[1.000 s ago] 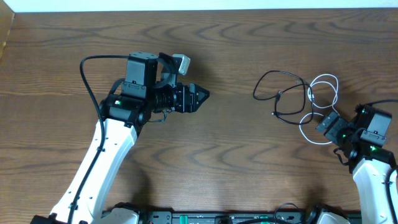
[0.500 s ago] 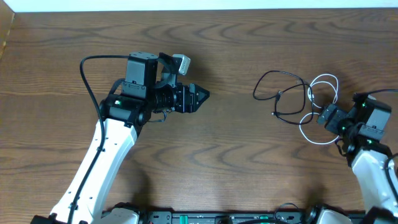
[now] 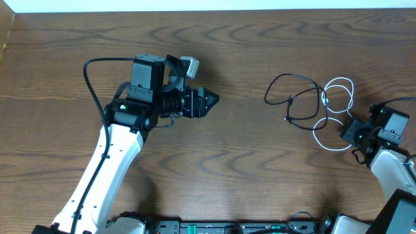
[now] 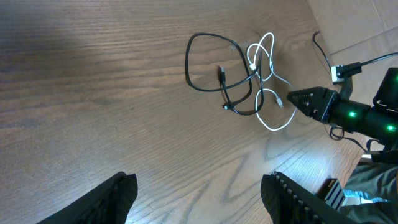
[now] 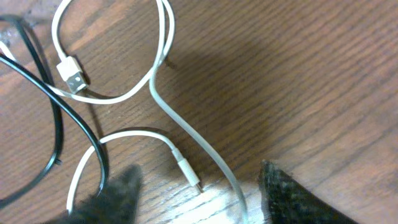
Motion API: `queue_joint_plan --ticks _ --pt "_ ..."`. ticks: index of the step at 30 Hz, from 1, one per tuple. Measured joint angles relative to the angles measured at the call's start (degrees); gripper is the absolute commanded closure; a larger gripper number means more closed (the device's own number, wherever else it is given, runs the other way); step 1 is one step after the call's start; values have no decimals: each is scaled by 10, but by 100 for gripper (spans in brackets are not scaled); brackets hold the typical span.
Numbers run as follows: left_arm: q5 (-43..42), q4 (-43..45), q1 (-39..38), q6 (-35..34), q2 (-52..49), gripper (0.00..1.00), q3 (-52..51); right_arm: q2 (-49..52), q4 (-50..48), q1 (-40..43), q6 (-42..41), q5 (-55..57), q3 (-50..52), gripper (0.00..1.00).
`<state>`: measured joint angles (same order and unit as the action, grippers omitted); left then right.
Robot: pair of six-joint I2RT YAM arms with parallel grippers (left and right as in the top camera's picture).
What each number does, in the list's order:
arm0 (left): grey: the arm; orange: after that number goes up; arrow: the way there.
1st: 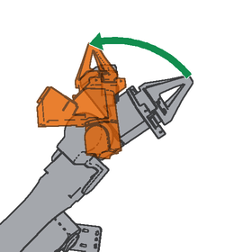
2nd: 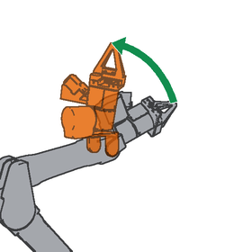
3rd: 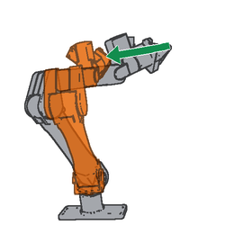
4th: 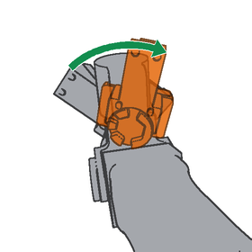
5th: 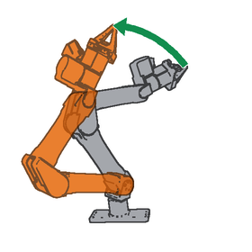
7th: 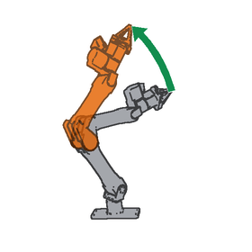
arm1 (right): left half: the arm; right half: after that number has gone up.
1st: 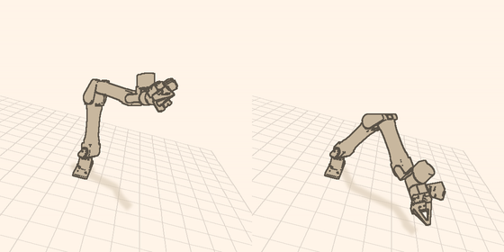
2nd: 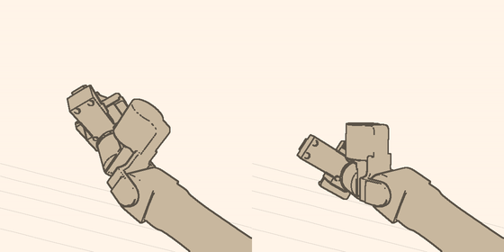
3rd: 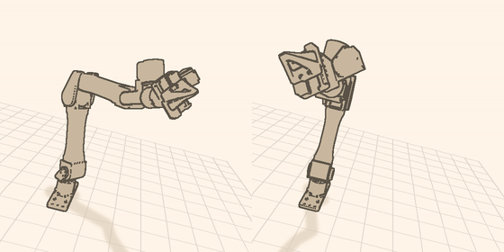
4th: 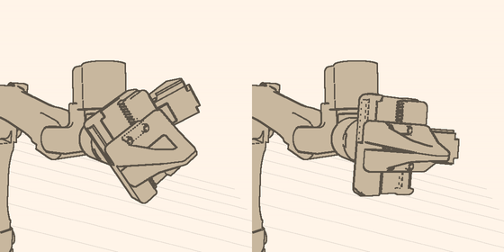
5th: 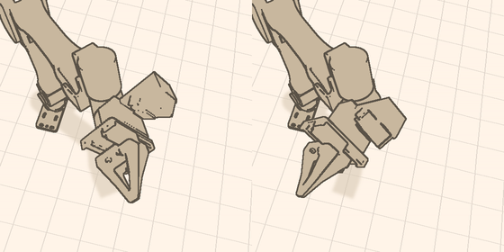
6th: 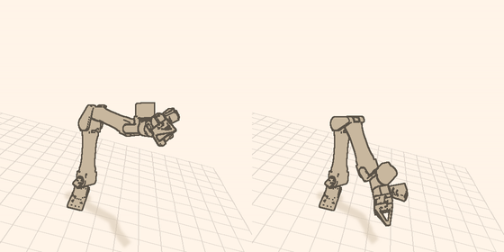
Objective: Untangle cables
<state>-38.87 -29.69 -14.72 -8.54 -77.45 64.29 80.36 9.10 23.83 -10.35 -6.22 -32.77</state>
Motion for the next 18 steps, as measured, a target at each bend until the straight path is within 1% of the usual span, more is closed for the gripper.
queue_joint_plan --ticks 5,6,8,11,12,15,18 --pt "0 0 0 0 0 30 0 2 -4 0 1 -35 0 99" --pt "0 0 0 0 0 24 0 2 -5 1 1 -50 0 99" --pt "0 0 0 3 0 19 0 2 -7 1 1 -108 -1 99" --pt "0 -2 0 6 0 5 0 2 8 0 -8 -180 -12 99" --pt "-1 -2 0 8 0 3 0 2 15 0 -15 -201 -20 99" --pt "-14 -2 0 10 0 3 0 0 46 0 -33 -260 -56 99" --pt "-48 -1 0 16 0 3 0 -15 103 0 -45 -305 -101 99"
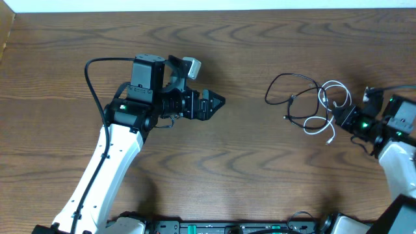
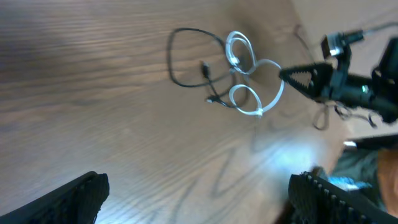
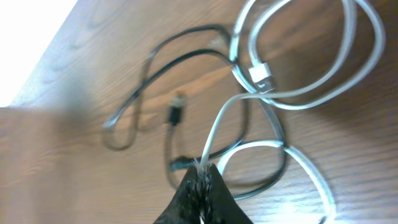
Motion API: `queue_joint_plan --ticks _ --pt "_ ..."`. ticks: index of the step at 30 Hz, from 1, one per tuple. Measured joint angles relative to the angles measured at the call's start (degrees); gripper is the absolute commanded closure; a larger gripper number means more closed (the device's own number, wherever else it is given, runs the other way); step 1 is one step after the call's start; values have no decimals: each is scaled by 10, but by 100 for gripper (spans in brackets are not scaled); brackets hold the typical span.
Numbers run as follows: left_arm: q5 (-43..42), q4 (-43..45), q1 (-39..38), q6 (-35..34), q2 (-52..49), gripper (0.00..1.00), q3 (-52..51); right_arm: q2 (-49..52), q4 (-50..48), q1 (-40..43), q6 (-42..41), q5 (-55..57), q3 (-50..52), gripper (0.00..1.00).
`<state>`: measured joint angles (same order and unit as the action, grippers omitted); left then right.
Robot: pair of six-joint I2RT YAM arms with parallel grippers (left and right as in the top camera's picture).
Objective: Untangle cables
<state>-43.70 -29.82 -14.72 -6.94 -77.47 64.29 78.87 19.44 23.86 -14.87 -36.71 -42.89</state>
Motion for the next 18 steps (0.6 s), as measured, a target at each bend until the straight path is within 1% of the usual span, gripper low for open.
queue_joint_plan --ticks 5,8,14,18 --pt "-45 6 0 14 -6 2 0 -25 110 -12 -9 -26 -75 99" --pt "-76 25 -4 26 -19 2 0 -30 177 -39 -10 -23 -129 99" --pt "-105 48 -36 38 -68 2 0 -33 277 -113 -10 23 -233 99" --pt "-111 85 -63 43 -115 2 0 -34 336 -154 -10 61 -293 99"
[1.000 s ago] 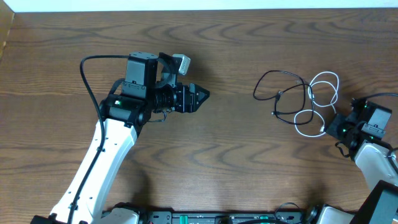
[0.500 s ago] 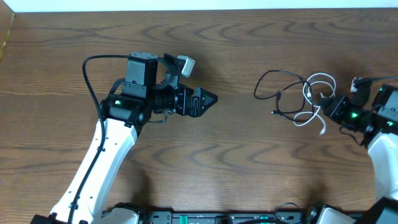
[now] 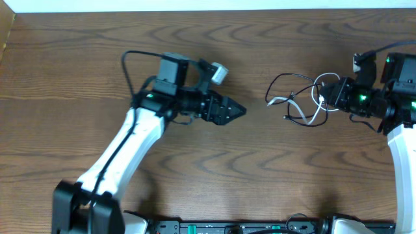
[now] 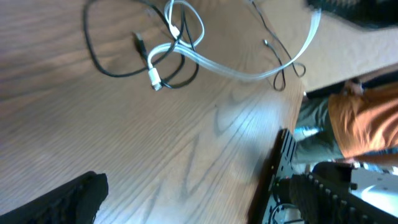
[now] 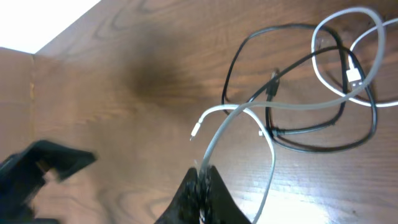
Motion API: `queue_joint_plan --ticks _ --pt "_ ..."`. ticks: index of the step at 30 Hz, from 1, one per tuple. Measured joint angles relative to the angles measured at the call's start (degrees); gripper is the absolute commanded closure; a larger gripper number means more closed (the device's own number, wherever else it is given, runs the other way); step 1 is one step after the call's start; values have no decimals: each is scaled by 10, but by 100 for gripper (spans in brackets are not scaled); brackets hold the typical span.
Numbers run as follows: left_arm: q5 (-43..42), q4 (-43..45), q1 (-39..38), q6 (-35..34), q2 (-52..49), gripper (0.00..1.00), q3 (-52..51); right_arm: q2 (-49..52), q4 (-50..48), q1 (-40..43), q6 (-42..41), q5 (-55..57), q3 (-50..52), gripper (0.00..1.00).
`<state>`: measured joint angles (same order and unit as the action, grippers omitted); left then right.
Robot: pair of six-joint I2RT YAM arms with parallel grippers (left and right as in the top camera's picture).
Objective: Untangle cables
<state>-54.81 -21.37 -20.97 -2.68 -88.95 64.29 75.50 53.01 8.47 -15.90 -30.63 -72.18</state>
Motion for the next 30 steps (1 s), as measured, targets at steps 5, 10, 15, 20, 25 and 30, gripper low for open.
queue_joint_plan --ticks 5,10,15,20,25,30 --pt "-5 61 -41 9 -54 2 0 -1 77 -17 0 50 -79 99" --pt "-7 102 -73 12 -94 2 0 -2 149 -17 7 82 -153 99" --pt "-6 143 -92 12 -127 1 0 -2 211 -17 19 92 -239 99" --pt "-6 183 -113 12 -137 1 0 -3 269 -17 34 102 -340 99" --pt "-7 225 -133 12 -137 1 0 -8 310 -17 38 131 -401 99" --pt "-6 243 -149 34 -137 1 0 -8 319 -17 40 144 -422 99"
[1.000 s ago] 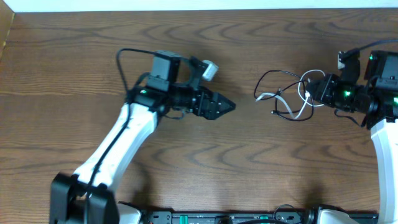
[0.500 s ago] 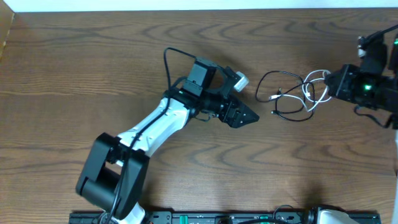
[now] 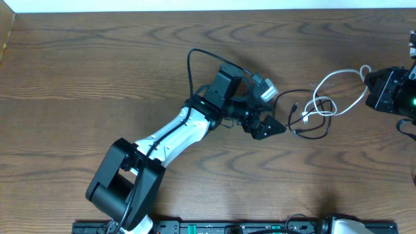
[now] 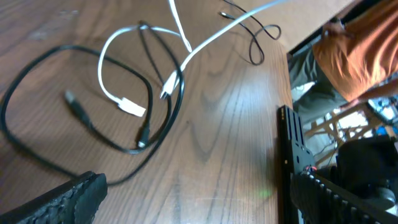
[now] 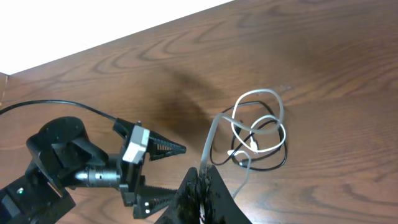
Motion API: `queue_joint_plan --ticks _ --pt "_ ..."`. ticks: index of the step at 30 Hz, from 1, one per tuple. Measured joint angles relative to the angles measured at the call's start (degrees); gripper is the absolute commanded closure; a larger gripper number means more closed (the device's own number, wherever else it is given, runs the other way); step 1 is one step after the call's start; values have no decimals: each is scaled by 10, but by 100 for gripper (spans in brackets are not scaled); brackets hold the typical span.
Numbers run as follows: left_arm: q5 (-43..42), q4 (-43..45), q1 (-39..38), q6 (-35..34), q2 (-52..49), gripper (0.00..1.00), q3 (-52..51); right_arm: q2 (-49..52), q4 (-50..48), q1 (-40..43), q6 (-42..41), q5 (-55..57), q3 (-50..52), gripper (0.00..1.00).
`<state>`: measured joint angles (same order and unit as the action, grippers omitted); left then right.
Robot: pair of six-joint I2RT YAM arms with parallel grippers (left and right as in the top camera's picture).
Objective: Untangle cables
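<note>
A black cable [image 3: 318,134] lies in a loop on the wooden table, with a white cable [image 3: 323,102] coiled over it. My right gripper [image 5: 201,182] is shut on the white cable [image 5: 213,132] and holds one strand taut, raised off the table toward the right edge [image 3: 369,80]. The white USB plug [image 4: 132,107] rests inside the black loop [image 4: 152,93]. At the loop's left side my left gripper [image 3: 272,123] stands open and low, with nothing between its fingers [image 4: 68,198].
Brown wooden table [image 3: 78,71] all round the tangle. The table's near edge, a black rail [image 4: 297,146] and a person in an orange shirt [image 4: 357,43] appear in the left wrist view. A thin black wire [image 4: 258,34] lies beyond the tangle.
My left gripper has moved right, from well short of the tangle to the black loop's left side. My right gripper, still shut on the white cable, is farther right and higher, with the strand stretched out.
My right gripper hung open over the white cable at the tangle's right, then was shut on it, then held it lifted over the tangle, and now holds it taut to the right. My left gripper, open throughout, came from mid-table to the tangle.
</note>
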<state>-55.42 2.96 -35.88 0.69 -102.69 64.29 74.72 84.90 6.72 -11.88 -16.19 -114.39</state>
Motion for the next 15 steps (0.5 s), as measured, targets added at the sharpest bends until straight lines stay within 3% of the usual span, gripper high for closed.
queue_joint_plan --ticks 6,15 --pt "0 7 -31 43 -16 1 0 0 2 0 0 4 0 99" --pt "0 92 -60 73 -88 5 0 0 12 0 4 6 0 99"
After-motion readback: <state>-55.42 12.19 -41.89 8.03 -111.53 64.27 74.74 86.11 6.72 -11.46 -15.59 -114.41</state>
